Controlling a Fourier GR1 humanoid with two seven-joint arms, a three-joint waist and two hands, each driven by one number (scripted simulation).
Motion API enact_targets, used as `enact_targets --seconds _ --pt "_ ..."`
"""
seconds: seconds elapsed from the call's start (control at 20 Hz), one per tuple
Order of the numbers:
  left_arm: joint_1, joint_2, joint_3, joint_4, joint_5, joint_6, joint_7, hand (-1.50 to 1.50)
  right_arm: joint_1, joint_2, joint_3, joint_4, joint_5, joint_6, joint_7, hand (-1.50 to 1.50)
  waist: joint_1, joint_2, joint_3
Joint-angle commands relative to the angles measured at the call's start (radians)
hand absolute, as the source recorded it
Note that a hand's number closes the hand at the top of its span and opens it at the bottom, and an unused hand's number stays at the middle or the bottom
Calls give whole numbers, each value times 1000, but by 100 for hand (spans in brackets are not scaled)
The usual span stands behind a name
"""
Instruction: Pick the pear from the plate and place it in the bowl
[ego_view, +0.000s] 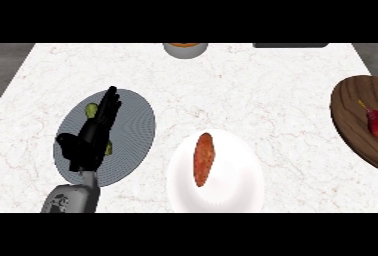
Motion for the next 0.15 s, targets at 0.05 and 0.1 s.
enact_targets --seconds 0.05,0.1 --pt "4 -12 -8 4 -4 -1 -13 0 83 7 -7 -4 -32 50 -70 -150 3 1 0" --pt "28 -5 -14 -38 -3 -6 28 0 126 27 -15 -23 -36 65 -82 -150 3 0 0"
